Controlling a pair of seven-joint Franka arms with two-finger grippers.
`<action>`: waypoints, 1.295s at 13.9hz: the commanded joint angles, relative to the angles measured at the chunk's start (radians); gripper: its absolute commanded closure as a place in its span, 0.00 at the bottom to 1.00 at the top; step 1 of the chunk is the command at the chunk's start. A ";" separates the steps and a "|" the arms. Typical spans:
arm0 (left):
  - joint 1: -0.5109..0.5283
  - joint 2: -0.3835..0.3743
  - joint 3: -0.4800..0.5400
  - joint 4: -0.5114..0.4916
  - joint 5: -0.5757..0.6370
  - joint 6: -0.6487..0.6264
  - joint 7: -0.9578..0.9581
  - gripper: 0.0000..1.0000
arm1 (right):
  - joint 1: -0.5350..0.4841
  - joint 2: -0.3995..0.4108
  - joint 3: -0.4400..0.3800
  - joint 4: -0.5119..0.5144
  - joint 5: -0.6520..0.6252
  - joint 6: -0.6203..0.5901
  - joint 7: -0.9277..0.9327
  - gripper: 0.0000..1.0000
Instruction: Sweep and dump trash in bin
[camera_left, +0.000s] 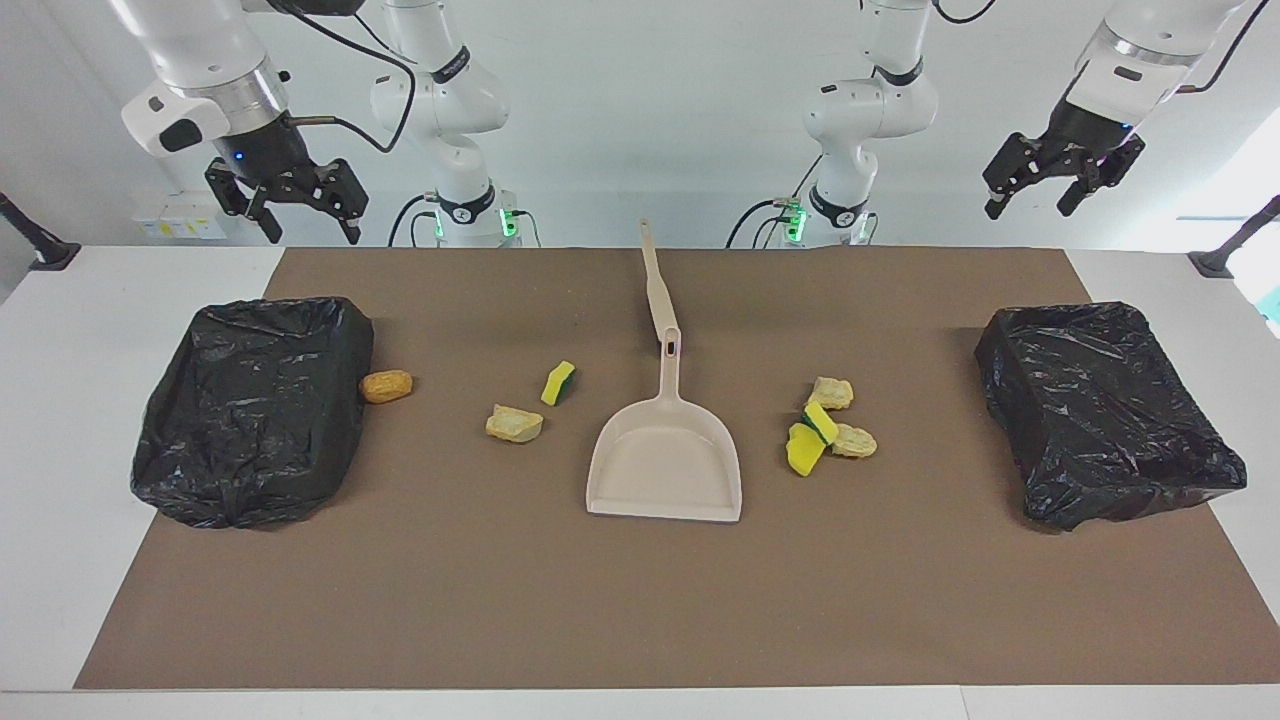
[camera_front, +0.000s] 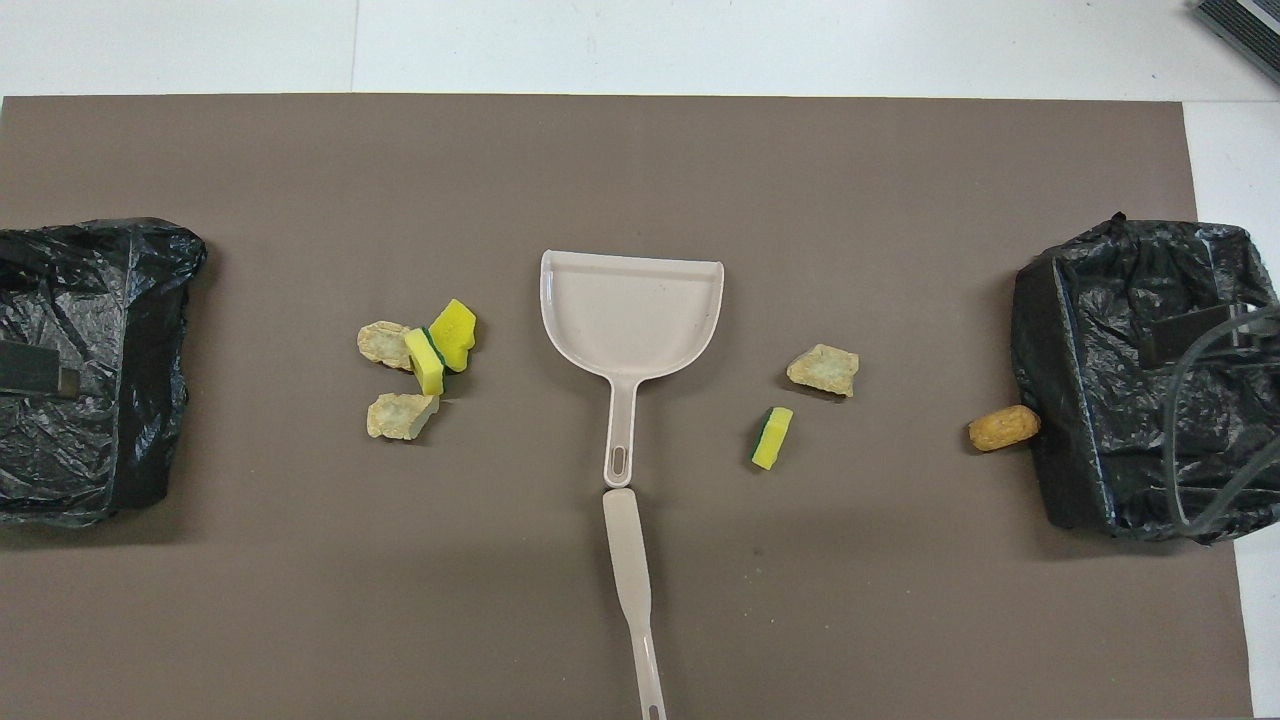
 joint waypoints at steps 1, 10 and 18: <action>0.013 -0.038 -0.003 -0.044 -0.006 -0.005 0.022 0.00 | 0.030 -0.021 0.004 -0.063 -0.013 0.031 0.011 0.00; 0.010 -0.029 -0.005 -0.048 -0.008 0.024 0.024 0.00 | 0.037 0.086 0.010 -0.174 0.005 0.298 -0.040 0.00; -0.091 -0.054 -0.015 -0.166 -0.009 0.066 -0.035 0.00 | 0.177 0.299 0.059 -0.071 0.057 0.393 0.180 0.00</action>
